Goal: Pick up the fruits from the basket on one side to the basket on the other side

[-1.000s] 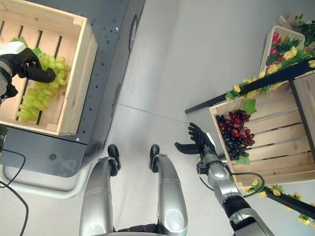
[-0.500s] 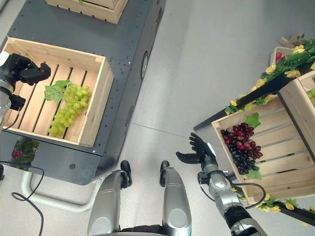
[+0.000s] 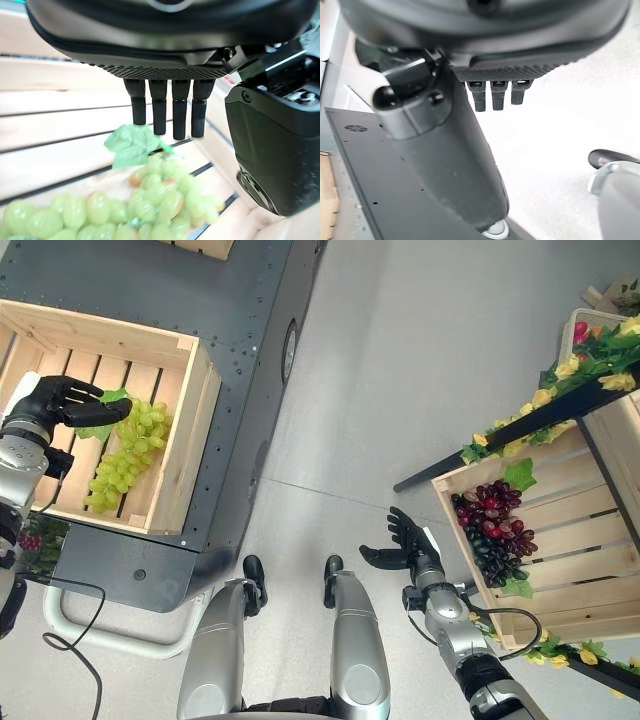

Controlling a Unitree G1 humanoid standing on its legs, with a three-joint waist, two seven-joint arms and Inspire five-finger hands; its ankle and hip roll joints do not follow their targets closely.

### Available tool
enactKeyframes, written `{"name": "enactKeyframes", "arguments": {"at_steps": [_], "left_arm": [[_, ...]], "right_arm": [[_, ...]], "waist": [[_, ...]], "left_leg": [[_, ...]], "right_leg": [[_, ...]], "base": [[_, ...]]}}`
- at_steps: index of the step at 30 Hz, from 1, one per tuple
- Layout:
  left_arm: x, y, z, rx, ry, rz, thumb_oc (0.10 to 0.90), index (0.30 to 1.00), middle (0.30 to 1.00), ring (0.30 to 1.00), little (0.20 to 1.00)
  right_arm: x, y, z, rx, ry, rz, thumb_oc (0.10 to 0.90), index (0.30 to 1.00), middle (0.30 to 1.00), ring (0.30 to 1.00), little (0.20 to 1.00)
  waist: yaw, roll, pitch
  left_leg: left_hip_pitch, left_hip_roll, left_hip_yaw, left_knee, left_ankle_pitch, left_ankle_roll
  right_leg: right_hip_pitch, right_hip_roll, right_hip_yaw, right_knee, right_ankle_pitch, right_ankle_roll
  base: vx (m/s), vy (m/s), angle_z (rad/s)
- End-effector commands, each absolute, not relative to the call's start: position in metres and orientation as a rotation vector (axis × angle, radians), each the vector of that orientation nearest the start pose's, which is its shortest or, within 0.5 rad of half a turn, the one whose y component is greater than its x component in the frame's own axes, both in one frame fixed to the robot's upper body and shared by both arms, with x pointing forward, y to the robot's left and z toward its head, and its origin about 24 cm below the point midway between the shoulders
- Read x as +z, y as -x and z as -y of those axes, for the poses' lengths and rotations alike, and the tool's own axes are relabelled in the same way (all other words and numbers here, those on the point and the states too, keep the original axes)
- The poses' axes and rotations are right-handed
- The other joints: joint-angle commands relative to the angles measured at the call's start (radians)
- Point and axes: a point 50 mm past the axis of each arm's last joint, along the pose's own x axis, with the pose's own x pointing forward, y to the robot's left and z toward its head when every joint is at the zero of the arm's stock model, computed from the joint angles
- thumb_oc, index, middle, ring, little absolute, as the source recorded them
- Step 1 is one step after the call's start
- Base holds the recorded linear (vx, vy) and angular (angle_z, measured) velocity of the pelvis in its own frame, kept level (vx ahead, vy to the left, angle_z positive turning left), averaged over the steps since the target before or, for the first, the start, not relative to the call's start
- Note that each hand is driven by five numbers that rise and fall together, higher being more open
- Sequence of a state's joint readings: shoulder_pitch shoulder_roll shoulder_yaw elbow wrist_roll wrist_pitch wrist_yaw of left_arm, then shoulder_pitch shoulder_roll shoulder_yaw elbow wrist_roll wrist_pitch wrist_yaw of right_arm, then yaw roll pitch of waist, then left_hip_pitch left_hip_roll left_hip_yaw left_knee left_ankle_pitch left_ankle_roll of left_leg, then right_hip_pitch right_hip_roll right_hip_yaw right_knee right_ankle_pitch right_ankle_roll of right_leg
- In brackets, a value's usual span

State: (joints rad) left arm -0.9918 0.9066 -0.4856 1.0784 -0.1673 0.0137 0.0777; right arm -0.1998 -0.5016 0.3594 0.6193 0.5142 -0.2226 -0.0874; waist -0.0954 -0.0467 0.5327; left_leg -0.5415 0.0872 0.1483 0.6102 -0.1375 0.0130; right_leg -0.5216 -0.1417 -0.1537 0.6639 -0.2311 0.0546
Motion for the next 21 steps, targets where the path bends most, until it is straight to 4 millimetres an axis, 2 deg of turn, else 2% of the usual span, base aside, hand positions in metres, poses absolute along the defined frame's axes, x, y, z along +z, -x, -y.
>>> {"name": "enactKeyframes", "arguments": {"at_steps": [1, 7, 17, 21], "left_arm": [[0.263, -0.355, -0.371, 0.614, -0.828, 0.033, 0.8, 0.9, 0.9, 0.9, 0.9], [0.269, -0.358, -0.367, 0.664, -0.712, 0.045, 0.8, 0.9, 0.9, 0.9, 0.9], [0.275, -0.359, -0.369, 0.738, -0.719, 0.026, 0.8, 0.9, 0.9, 0.9, 0.9], [0.28, -0.363, -0.363, 0.732, -0.727, 0.035, 0.8, 0.9, 0.9, 0.9, 0.9]], "right_arm": [[0.01, -0.276, 0.241, -0.061, 0.149, -0.132, 0.8, 0.9, 0.9, 0.9, 0.9], [0.007, -0.275, 0.235, -0.048, 0.149, -0.135, 0.8, 0.9, 0.9, 0.9, 0.9], [0.005, -0.274, 0.228, -0.038, 0.145, -0.135, 0.8, 0.9, 0.9, 0.9, 0.9], [0.004, -0.274, 0.225, -0.038, 0.141, -0.131, 0.8, 0.9, 0.9, 0.9, 0.9]], "waist": [[-0.003, -0.02, -0.013], [-0.011, -0.041, -0.013], [-0.021, -0.065, -0.013], [-0.026, -0.078, -0.013]], "left_leg": [[0.091, -0.055, 0.074, -0.024, -0.152, 0.064], [0.056, -0.049, 0.078, -0.012, -0.158, 0.067], [0.029, -0.04, 0.08, 0.005, -0.168, 0.07], [0.004, -0.035, 0.079, 0.018, -0.171, 0.071]], "right_leg": [[0.029, 0.037, -0.015, -0.054, 0.009, -0.02], [-0.006, 0.045, -0.012, -0.053, 0.02, -0.013], [-0.029, 0.054, -0.008, -0.053, 0.03, -0.006], [-0.051, 0.057, -0.01, -0.044, 0.033, -0.004]], "base": [[0.03, 0.006, 0.06], [0.01, 0.001, 0.01], [0.0, 0.0, 0.0], [0.0, 0.0, 0.0]]}}
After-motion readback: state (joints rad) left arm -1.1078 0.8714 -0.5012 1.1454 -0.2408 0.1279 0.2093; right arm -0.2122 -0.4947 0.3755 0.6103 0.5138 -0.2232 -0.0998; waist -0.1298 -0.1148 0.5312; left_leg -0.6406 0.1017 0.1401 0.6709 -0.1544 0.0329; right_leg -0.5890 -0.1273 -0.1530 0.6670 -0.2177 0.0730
